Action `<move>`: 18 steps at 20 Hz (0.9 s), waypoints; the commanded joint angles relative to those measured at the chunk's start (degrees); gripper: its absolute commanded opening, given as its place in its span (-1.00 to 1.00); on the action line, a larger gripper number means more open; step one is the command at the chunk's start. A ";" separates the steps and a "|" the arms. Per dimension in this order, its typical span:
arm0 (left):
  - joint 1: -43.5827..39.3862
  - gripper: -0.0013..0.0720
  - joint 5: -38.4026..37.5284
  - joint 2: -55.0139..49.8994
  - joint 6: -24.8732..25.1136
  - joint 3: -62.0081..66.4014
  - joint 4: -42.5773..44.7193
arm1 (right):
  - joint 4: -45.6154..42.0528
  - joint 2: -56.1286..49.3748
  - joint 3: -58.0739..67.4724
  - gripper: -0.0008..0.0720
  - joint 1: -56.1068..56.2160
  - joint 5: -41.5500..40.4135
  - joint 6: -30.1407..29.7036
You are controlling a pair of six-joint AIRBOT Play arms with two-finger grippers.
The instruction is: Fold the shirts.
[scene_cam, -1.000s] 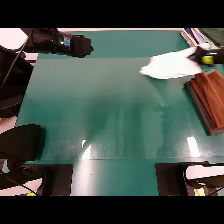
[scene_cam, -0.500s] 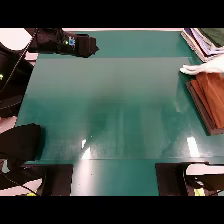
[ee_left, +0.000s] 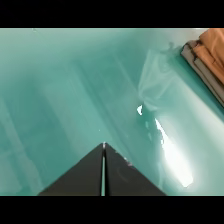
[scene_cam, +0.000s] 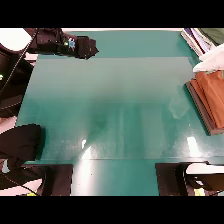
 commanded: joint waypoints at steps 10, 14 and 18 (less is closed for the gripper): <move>-0.02 -0.89 -1.25 -0.02 1.90 -0.02 0.02 | -13.68 17.03 -34.77 -0.31 -18.51 7.74 -2.10; -0.02 -0.89 -1.20 -0.02 1.92 -0.02 0.02 | -13.68 20.26 -41.64 0.72 -23.32 8.57 -2.08; -0.02 -0.89 -1.09 -0.02 1.92 -0.02 0.02 | -10.75 24.15 -41.72 0.77 -25.05 7.93 -1.99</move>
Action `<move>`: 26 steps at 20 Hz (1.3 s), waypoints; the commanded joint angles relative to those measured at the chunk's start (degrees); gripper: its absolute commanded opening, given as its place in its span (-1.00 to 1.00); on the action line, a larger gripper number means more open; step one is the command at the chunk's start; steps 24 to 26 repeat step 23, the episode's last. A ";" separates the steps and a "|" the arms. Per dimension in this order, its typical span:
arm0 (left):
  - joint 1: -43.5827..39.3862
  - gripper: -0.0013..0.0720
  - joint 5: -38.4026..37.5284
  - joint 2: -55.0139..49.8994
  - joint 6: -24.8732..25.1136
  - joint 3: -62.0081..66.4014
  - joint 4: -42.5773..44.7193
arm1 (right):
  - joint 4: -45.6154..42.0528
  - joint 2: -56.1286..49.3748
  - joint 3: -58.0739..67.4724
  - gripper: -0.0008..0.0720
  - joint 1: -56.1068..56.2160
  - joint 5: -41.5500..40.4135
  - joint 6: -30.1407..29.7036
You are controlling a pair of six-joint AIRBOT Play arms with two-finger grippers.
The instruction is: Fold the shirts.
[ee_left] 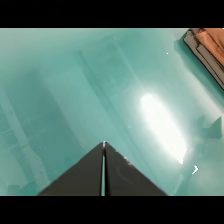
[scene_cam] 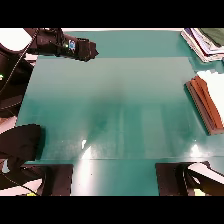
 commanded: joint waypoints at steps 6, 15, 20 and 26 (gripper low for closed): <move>-0.02 -0.89 0.24 -0.02 0.09 -0.02 1.44 | 23.21 8.70 -1.44 0.76 17.81 -7.48 -0.02; -0.02 -0.89 2.62 -0.02 0.02 0.00 6.69 | 23.15 9.27 -1.46 -0.22 55.06 -9.64 -0.04; -0.02 -0.88 5.95 -0.02 0.02 0.00 6.69 | 23.15 8.17 -1.46 -0.93 60.76 -9.49 -0.11; -0.02 -0.89 6.27 -0.02 0.02 0.00 6.69 | 23.26 8.22 -1.44 -0.93 60.67 -8.98 -0.09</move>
